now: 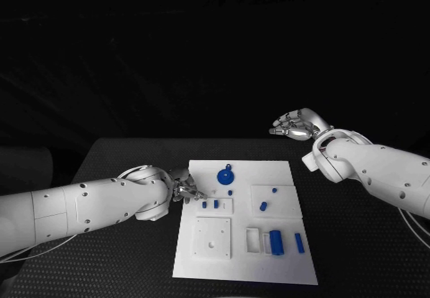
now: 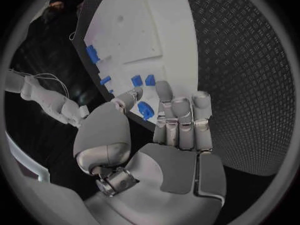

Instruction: Assemble the parts on the task board

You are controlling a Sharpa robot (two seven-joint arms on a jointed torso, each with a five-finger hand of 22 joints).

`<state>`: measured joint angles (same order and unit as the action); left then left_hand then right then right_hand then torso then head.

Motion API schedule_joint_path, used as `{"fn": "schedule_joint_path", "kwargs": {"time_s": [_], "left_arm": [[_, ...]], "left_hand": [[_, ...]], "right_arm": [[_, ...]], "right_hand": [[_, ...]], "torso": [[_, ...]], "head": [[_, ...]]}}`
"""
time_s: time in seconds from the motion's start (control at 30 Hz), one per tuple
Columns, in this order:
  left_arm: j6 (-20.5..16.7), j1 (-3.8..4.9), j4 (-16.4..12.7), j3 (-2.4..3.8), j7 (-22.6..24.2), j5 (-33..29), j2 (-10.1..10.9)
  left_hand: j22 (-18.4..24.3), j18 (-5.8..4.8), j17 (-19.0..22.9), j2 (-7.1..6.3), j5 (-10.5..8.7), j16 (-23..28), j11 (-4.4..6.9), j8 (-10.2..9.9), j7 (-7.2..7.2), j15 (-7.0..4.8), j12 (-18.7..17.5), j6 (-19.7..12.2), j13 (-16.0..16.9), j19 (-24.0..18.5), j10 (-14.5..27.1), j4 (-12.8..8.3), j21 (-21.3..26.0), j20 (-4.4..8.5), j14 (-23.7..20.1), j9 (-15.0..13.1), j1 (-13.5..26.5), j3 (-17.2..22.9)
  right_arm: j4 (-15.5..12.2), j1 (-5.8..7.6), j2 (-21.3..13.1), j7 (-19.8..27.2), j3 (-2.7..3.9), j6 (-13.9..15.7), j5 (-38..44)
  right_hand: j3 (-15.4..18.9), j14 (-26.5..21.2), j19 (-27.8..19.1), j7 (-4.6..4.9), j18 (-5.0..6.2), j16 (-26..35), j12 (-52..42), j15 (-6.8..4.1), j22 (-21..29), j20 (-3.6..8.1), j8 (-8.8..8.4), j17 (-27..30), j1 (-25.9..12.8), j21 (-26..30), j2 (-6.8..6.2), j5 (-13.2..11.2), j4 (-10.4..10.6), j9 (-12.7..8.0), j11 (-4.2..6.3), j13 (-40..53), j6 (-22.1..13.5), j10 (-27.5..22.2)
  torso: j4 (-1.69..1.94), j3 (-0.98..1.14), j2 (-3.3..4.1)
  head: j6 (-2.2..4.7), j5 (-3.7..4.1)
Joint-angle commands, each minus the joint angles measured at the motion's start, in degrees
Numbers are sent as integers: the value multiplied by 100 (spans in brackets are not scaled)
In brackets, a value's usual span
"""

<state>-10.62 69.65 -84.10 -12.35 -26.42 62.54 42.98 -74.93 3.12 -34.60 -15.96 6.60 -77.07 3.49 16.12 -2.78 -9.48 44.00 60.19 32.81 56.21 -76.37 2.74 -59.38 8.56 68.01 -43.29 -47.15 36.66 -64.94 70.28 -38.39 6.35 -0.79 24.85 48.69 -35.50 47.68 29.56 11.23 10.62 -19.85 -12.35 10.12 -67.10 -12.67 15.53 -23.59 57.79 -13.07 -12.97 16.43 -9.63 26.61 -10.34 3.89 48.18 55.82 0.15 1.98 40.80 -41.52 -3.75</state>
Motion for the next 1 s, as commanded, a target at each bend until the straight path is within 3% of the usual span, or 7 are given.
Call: {"fn": "schedule_joint_path", "kwargs": {"time_s": [0.03, 0.23, 0.3, 0.43, 0.57, 0.8, 1.0], "left_arm": [[-642, 45, -61, 62, 666, -461, 63], [-1236, 145, -77, 86, 1700, -677, 121], [-1312, 148, -7, 86, 2147, -624, 85], [-1334, 150, 100, 87, 2549, -236, -28], [-1342, 150, 219, 89, 2687, -64, -143], [-1387, 149, 312, 93, 2885, -126, -264], [-1215, 145, 421, 88, 3028, 494, -495]], "left_hand": [[-35, 45, 50, -47, -18, 149, -55, -16, -68, 45, -193, -99, -81, -188, 226, 16, 121, 593, -184, -11, -91, -16], [26, -27, 162, -33, 7, 455, -231, -77, -223, 221, -708, -330, -326, -504, 678, -174, 385, 436, -524, -2, -505, -32], [84, -97, 272, 115, 113, 746, -395, -126, -351, 396, -1078, -443, -502, -814, 965, -637, 624, 252, -846, 42, -1156, 57], [88, -112, 277, 224, 153, 777, -424, -135, -383, 432, -1221, -459, -572, -825, 955, -893, 661, 211, -842, 76, -1448, 12], [89, -107, 311, 385, 31, 905, -582, -174, -391, 579, -1846, -430, -893, -918, 1086, -1520, 754, 77, -918, 165, -2188, 149], [81, -81, 278, 461, 30, 930, -581, -216, -402, 574, -2322, -377, -1070, -819, 790, -1557, 802, 68, -833, 290, -2206, 71], [73, -70, 262, 344, -22, 954, -617, -257, -418, 603, -2546, -418, -1114, -800, 783, -1479, 841, 55, -825, 350, -2030, -111]], "right_arm": [[4, -19, -11, 47, 2, -78, -18], [35, -38, -29, 66, 1, -79, -55], [44, -39, -31, 80, 1, -78, -62], [76, -40, -33, 97, 1, -79, -89], [88, -42, -26, 103, 1, -87, -94], [64, -43, -52, 97, 1, -165, -50], [38, -45, -68, 97, 1, -180, 18]], "right_hand": [[22, -8, -37, 3, -95, 22, 37, 33, -11, -17, 37, 10, 15, 36, -21, 34, -7, -6, -14, -4, -37, 12], [20, -8, -38, 3, -95, 21, 42, 32, -16, -17, 40, 12, 20, 39, -17, 34, -7, -7, -13, -3, -35, 17], [18, -8, -38, 3, -95, 21, 46, 32, -19, -16, 42, 14, 27, 41, -11, 33, -8, -8, -12, -3, -33, 21], [16, -8, -37, 3, -95, 20, 48, 32, -21, -16, 43, 15, 30, 41, -8, 33, -9, -8, -12, -2, -33, 22], [10, -5, -34, 1, -94, 18, 55, 28, -28, -14, 49, 17, 49, 44, 8, 32, -15, -9, -9, -1, -27, 32], [-6, 13, -15, -9, -90, 4, 84, 19, -58, -10, 72, 27, 133, 55, 49, 11, -69, -15, -1, 3, -7, 73], [-7, 37, 12, -16, -84, -12, 95, 12, -75, -10, 90, 31, 170, 59, 73, -6, -100, -19, 9, 7, 13, 114]], "torso": [[1, 3, 0], [-1, 3, 2], [-2, 3, 2], [-6, -1, 6], [-7, -2, 4], [-10, 5, 8], [-7, 5, 6]], "head": [[42, 10], [74, 27], [80, 30], [109, 58], [126, 62], [183, 117], [201, 151]]}}
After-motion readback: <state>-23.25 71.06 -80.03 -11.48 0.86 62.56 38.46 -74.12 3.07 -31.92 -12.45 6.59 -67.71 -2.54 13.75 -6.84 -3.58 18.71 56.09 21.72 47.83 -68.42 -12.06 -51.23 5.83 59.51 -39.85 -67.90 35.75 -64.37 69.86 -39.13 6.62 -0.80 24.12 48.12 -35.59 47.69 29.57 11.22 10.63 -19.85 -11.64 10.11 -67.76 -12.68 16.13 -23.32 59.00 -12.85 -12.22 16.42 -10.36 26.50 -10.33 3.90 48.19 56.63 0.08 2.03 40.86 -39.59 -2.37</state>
